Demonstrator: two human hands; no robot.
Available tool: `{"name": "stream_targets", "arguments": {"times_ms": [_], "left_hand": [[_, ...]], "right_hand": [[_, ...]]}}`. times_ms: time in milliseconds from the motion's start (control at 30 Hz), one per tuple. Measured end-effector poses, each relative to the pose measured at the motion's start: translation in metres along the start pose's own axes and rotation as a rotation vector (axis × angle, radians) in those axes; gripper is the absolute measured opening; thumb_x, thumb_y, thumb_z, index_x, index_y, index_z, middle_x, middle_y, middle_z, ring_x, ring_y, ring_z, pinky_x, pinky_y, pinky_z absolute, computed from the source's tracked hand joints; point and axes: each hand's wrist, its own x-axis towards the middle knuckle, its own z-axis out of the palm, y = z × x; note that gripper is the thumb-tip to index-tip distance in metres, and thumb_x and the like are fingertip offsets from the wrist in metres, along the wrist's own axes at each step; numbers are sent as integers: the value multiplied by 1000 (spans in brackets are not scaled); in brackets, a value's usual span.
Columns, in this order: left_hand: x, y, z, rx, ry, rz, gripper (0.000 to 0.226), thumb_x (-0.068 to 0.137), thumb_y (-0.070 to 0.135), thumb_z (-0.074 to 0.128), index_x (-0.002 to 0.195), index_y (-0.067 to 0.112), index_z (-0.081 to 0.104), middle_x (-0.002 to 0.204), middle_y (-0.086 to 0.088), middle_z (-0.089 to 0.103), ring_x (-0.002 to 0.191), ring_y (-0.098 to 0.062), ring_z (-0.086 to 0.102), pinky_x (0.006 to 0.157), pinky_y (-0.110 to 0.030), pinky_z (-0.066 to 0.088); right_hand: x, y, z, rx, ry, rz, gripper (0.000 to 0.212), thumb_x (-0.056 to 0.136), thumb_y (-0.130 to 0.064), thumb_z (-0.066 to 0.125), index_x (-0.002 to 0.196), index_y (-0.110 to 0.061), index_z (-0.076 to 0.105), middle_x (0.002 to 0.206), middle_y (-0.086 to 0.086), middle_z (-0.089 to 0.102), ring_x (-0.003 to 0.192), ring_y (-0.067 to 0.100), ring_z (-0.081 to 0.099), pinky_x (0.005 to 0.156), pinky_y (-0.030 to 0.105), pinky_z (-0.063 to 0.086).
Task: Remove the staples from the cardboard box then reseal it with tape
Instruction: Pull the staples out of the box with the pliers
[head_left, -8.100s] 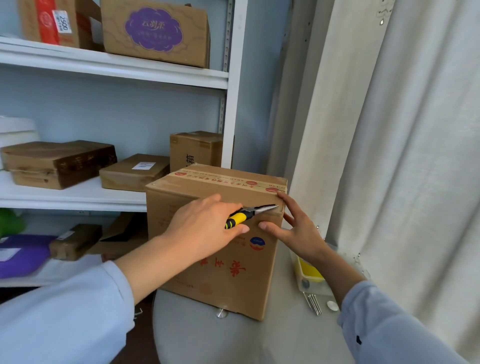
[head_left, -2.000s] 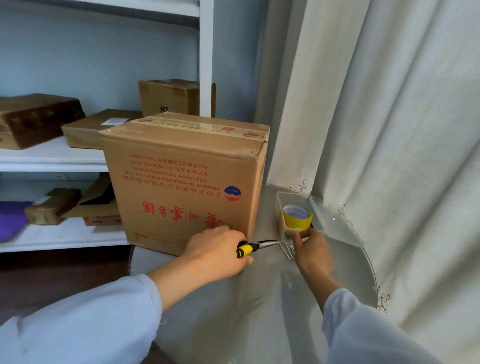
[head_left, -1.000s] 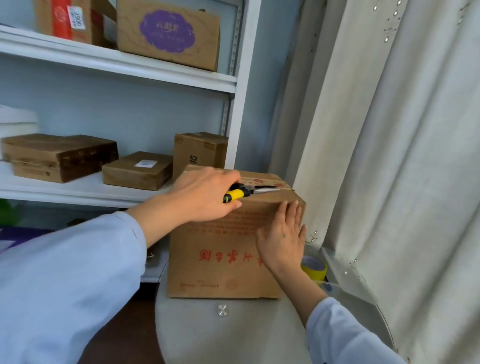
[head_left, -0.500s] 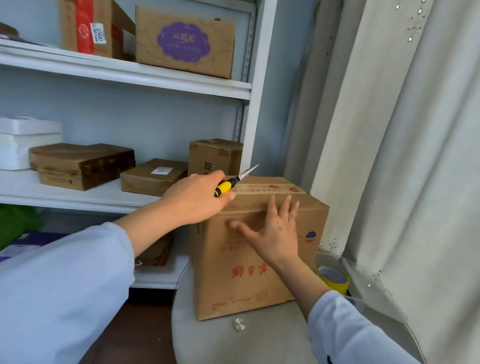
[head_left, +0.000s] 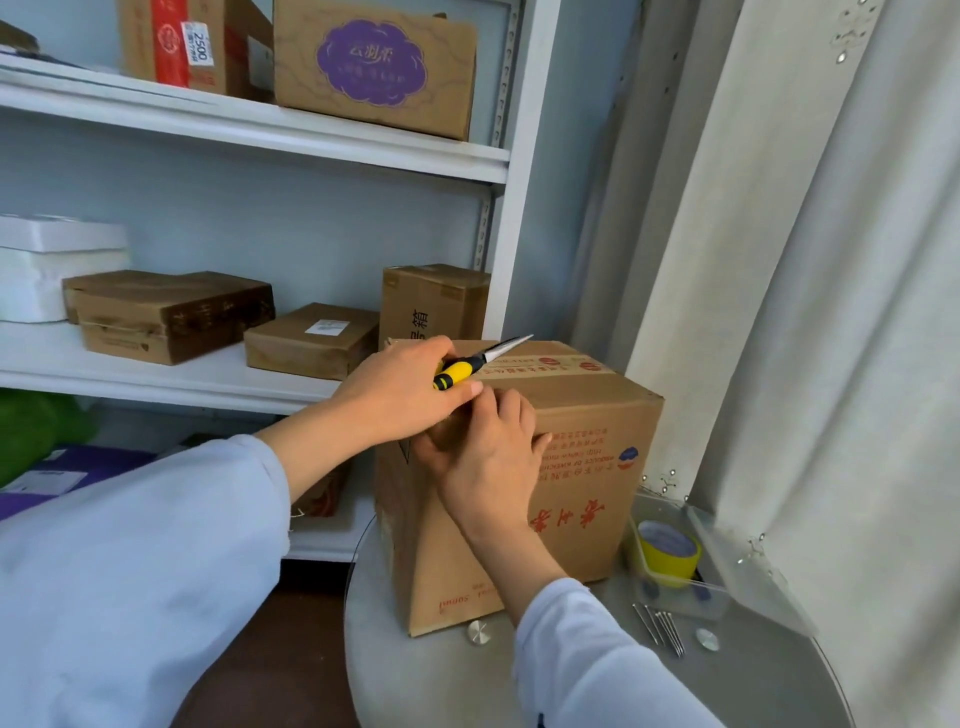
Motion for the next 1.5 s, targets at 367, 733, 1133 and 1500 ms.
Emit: {"name": "stream_targets", "arguments": {"times_ms": [367,733,1133,1500], "left_hand": [[-32,-15,6,3,-159,188,47,83,55,58,126,39,47,122,14,51,108,-9,50,87,-33,48],[-16,11,2,159,-187,320,53,86,56,54,136,41,41,125,11,52,113,-11,48,90,-30,45],[15,32,3,280,-309,445,41,88,56,51,122,34,47,122,8,55,109,-14,51,86,-34,47],[14,41,8,376,-255,419,31,89,56,49,114,36,48,112,4,60,91,-20,57,76,-35,51]], "right_hand": [[4,101,-62,336,-119,-117,58,71,-48,66,125,-33,51,137,-23,42,142,-2,18,115,27,19],[-1,116,-61,264,-80,-60,68,72,-57,71,132,-42,43,156,-10,17,143,12,24,108,44,38],[17,149,-72,478,-234,-62,63,71,-43,79,124,-54,47,154,-15,17,142,8,23,111,43,36],[25,154,-73,416,-306,-58,67,62,-63,68,123,-59,39,155,-19,12,143,14,22,111,53,34]]}}
